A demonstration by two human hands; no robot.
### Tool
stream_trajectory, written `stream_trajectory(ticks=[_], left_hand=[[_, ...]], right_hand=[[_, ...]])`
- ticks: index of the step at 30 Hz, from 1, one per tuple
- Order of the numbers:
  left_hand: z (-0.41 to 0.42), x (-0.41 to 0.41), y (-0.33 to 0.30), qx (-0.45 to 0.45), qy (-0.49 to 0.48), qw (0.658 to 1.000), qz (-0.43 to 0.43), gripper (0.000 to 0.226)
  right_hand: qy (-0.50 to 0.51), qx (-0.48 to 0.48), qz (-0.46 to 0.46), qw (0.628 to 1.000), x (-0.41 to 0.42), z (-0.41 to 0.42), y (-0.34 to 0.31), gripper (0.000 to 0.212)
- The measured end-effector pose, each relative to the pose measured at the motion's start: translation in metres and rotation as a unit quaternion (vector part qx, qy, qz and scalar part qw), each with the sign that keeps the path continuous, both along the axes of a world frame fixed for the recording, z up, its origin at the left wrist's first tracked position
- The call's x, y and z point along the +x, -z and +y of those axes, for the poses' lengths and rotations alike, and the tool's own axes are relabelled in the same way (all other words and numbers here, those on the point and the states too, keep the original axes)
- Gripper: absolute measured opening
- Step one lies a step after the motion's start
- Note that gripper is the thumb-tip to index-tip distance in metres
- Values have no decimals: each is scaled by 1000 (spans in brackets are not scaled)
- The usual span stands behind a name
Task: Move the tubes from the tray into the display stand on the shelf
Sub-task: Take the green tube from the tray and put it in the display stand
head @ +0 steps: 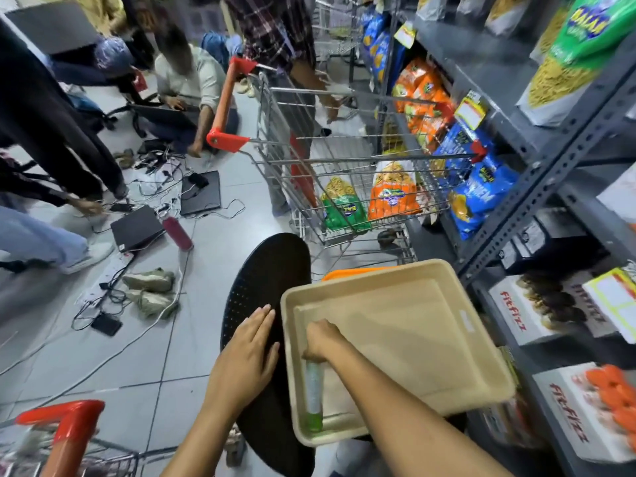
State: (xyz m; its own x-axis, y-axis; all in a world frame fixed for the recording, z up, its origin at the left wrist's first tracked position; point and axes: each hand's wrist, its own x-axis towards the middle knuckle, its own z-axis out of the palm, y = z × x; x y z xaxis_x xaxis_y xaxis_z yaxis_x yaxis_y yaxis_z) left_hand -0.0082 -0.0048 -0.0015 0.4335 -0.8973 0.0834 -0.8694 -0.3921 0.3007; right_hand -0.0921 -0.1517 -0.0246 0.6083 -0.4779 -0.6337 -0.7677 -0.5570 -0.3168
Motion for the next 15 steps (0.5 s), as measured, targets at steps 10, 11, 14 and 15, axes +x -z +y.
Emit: stream_trajectory(ticks=[10,11,14,15], left_hand=[[-53,-26,-46,-61,10,995,75,59],[-74,-35,-63,-88,30,992,80,56],[-138,-68,-126,-165,92,977,93,55],[-159,-83,-152,-184,115,971,97,54]], right_hand=[[12,-118,-153,981,-67,-42,-198,41],[7,-139,-168,976,-78,-47,-229,37],[-12,-187,-203,961,-118,-59,-322,30],[-17,-205,-211,956,-136,-61,-352,30]])
